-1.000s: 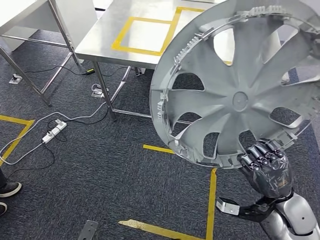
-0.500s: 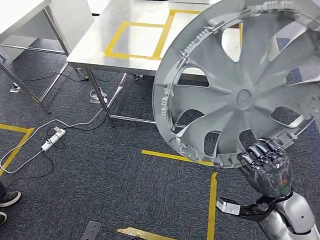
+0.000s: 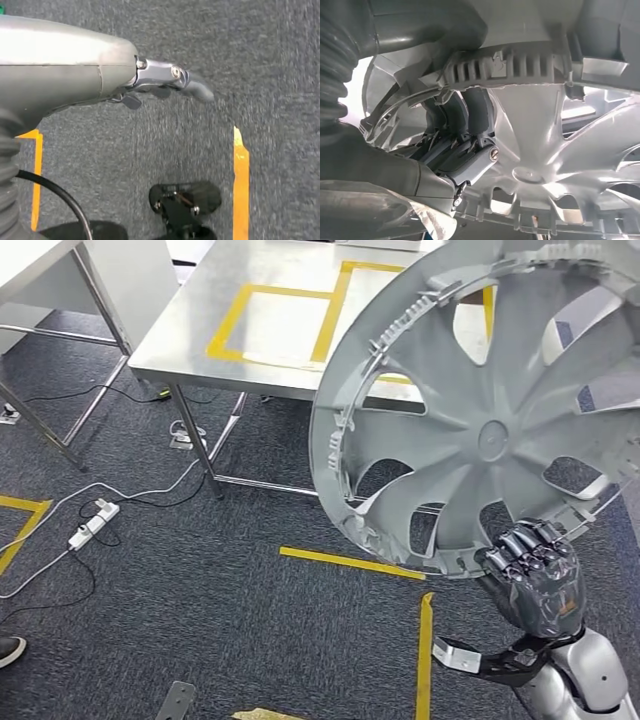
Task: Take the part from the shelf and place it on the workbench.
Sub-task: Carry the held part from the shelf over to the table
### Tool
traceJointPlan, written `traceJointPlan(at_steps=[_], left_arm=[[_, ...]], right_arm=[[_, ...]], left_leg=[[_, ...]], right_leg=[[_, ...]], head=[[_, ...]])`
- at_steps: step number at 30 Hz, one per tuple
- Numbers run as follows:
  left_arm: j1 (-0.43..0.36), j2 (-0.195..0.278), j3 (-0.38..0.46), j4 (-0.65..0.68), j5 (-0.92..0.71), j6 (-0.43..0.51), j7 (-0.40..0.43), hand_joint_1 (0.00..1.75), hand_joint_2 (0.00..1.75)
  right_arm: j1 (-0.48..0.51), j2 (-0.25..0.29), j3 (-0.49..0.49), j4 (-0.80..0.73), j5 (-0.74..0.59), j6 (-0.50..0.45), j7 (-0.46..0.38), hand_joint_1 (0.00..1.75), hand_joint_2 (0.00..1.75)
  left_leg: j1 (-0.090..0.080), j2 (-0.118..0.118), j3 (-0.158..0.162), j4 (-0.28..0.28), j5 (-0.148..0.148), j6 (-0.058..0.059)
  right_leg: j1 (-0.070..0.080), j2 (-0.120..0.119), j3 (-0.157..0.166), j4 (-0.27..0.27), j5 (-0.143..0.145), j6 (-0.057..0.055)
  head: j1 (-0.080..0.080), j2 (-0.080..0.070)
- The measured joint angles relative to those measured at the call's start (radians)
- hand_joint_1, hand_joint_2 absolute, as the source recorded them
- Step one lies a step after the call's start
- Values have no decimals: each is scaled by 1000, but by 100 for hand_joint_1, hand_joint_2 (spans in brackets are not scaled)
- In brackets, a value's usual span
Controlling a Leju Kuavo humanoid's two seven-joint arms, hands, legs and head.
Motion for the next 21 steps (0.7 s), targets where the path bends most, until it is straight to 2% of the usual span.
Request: traceJointPlan(at_steps=[1,2,3,4,5,7,9,10,11,13,14,15,16,18,19,20,21], left_arm=[[1,-1,-1,0,0,-2,0,0,175],[2,-2,-2,0,0,-3,0,0,175],[2,-2,-3,0,0,-3,0,0,175],[1,-3,-4,0,0,-3,0,0,175],[1,-3,-5,0,0,-3,0,0,175],[1,-4,-6,0,0,-3,0,0,175],[0,-3,-6,0,0,-3,0,0,175],[-1,-3,-6,0,0,-3,-1,0,175],[-2,-3,-6,0,0,-2,-1,0,175],[-1,-5,-6,0,0,-2,-1,0,175],[1,-5,-6,0,1,-2,-1,0,175],[4,-5,-6,0,2,-2,-1,0,175],[6,-5,-6,0,3,-2,-1,0,175],[8,-5,-6,0,7,-1,-1,0,175],[8,-5,-6,0,8,-1,-2,0,175],[7,-5,-6,0,9,-1,-2,0,175],[6,-5,-6,0,9,-1,-3,0,175]], right_arm=[[3,0,0,0,-2,0,1,175,175],[4,0,0,0,-5,0,4,175,175],[5,0,0,0,-8,0,7,175,175],[4,0,0,-2,-11,0,10,175,175],[4,0,0,-3,-13,0,12,175,175],[4,0,0,-7,-15,0,15,175,175],[5,0,0,-8,-19,0,16,175,175],[5,0,1,-8,-22,0,16,175,175],[4,0,1,-8,-25,0,17,175,175],[2,0,1,-8,-27,0,18,175,175],[2,0,2,-8,-26,0,18,175,175],[2,0,2,-7,-24,0,18,175,175],[3,0,2,-7,-20,0,18,175,175],[3,1,2,-7,-21,0,18,175,175],[2,2,3,-7,-26,0,17,175,175],[1,2,4,-7,-34,0,17,175,175],[0,2,4,-6,-40,0,17,175,175]], left_leg=[[0,1,12,1,-9,-1],[1,3,26,2,-19,-3],[0,4,38,1,-29,-7],[-1,5,46,3,-38,-12],[-2,7,50,4,-45,-17],[-4,13,51,6,-51,-25],[-2,17,51,12,-62,-33],[-1,16,41,35,-73,-39],[1,15,17,81,-91,-45],[8,13,-65,220,-126,-54],[10,13,-107,277,-131,-56],[12,13,-135,303,-118,-56],[12,13,-145,290,-84,-55],[11,11,-120,179,12,-49],[9,9,-101,122,44,-45],[7,7,-84,76,53,-42],[5,5,-75,53,49,-39]], right_leg=[[0,-3,2,-29,40,2],[-1,-9,20,-91,91,3],[1,-19,44,-151,128,4],[3,-26,71,-205,149,1],[6,-31,89,-237,151,-5],[10,-25,104,-256,135,-18],[7,-18,111,-263,129,-30],[4,-16,118,-265,125,-35],[1,-16,127,-268,121,-41],[1,-15,140,-269,110,-47],[1,-13,148,-269,104,-47],[1,-10,158,-269,97,-46],[0,-7,169,-269,89,-45],[-1,-3,189,-270,71,-38],[0,-1,197,-270,63,-32],[0,0,199,-270,57,-26],[1,1,199,-271,54,-20]], head=[[0,0],[0,0],[0,0],[1,0],[2,0],[1,0],[-1,0],[-2,0],[-4,0],[-6,0],[-5,0],[-5,0],[-6,0],[-6,0],[-6,0],[-6,0],[-6,0]])
